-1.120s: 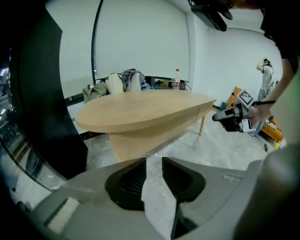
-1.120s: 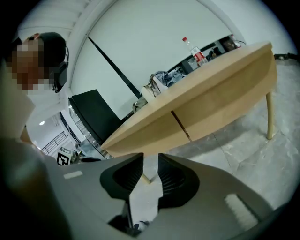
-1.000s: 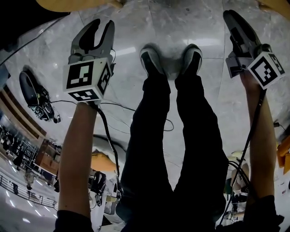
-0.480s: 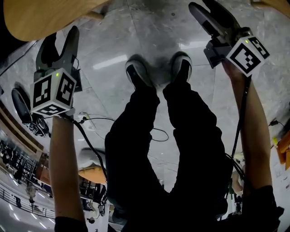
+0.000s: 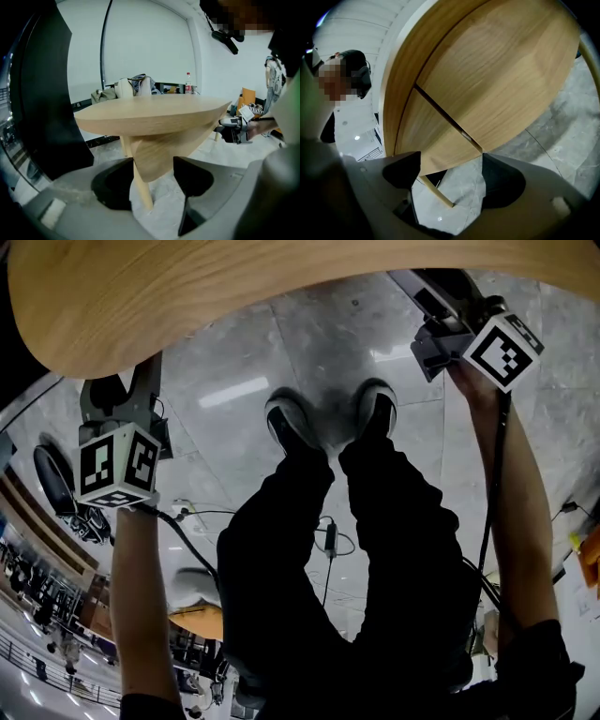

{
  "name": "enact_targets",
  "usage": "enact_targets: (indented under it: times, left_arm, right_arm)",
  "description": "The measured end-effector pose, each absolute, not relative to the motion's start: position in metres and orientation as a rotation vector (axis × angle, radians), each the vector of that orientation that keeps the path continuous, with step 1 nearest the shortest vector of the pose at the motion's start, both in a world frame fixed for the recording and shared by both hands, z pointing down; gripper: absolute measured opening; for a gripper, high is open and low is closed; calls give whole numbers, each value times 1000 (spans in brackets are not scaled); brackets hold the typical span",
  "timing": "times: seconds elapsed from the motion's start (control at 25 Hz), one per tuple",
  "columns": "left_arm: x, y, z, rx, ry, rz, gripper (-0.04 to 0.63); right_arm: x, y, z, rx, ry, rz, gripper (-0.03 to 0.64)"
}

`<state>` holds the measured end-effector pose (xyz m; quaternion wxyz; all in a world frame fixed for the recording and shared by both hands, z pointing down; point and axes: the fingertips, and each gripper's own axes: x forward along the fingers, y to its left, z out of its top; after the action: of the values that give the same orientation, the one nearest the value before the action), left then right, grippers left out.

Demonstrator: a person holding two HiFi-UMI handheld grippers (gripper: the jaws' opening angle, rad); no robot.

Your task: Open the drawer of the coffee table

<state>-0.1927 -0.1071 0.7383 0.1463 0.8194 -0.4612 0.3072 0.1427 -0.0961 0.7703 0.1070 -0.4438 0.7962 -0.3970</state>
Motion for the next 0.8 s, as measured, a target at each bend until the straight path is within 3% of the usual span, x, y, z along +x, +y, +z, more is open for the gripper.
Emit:
enact_targets:
  times: [0.8]
  left_arm:
    - [-188, -78, 728, 2302, -1226, 853, 275]
  right_arm:
    - [139, -72, 755, -1197, 2342, -1195, 382]
